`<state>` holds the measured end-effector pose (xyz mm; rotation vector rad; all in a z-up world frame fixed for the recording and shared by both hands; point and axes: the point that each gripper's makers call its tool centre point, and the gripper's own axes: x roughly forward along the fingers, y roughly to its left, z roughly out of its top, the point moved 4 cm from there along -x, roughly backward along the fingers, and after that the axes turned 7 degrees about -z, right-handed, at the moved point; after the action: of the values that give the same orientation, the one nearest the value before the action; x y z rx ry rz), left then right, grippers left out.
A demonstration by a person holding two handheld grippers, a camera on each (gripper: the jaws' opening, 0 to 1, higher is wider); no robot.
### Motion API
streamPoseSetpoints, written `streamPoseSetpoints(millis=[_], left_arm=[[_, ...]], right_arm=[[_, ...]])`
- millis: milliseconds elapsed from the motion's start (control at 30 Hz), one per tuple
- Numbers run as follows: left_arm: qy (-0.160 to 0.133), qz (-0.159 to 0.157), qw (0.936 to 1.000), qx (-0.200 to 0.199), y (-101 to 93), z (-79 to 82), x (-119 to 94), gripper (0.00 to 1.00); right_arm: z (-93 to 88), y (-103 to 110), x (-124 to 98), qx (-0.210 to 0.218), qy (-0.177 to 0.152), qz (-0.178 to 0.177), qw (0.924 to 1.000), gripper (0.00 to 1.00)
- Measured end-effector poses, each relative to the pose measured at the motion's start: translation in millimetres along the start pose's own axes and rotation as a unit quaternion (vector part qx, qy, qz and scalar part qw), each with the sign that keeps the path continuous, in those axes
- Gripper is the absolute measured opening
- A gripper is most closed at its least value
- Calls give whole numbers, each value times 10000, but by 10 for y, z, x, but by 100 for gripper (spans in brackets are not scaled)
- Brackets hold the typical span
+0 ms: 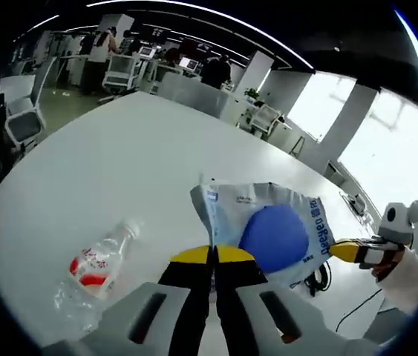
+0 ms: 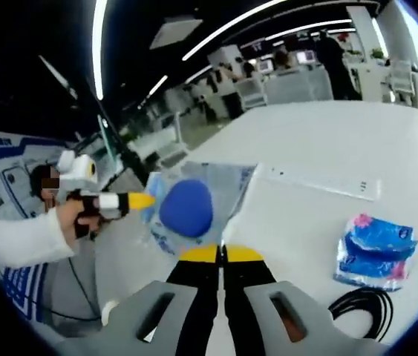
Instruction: Arrange the tabletop items into an orderly group along one side of the table until the central work area is clear of visible clutter.
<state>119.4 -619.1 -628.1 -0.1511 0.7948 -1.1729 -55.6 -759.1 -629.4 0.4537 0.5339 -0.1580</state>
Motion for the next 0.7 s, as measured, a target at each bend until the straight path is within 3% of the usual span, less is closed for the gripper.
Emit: streamPoseSetpoints(millis=[133, 200, 333, 500, 700], left_arm=[[149, -231, 9995, 165, -95, 117, 139, 0], [251, -304, 9983, 437, -144, 189, 204, 0], [292, -409, 9975, 495, -186, 291, 323, 0], [459, -475, 9961, 589, -193, 306, 453, 0], [770, -502, 9928, 761, -206, 214, 631, 0]], right_arm=[[-70, -116, -23, 327, -12, -123, 9994, 0], [-48, -160, -24, 360, -45, -162, 9992, 0], [27, -255, -12, 452, -105, -254, 9986, 0], [71, -347, 18, 403, -79, -345, 9986, 0], [-15, -511, 64, 543, 46, -516, 9972, 0]])
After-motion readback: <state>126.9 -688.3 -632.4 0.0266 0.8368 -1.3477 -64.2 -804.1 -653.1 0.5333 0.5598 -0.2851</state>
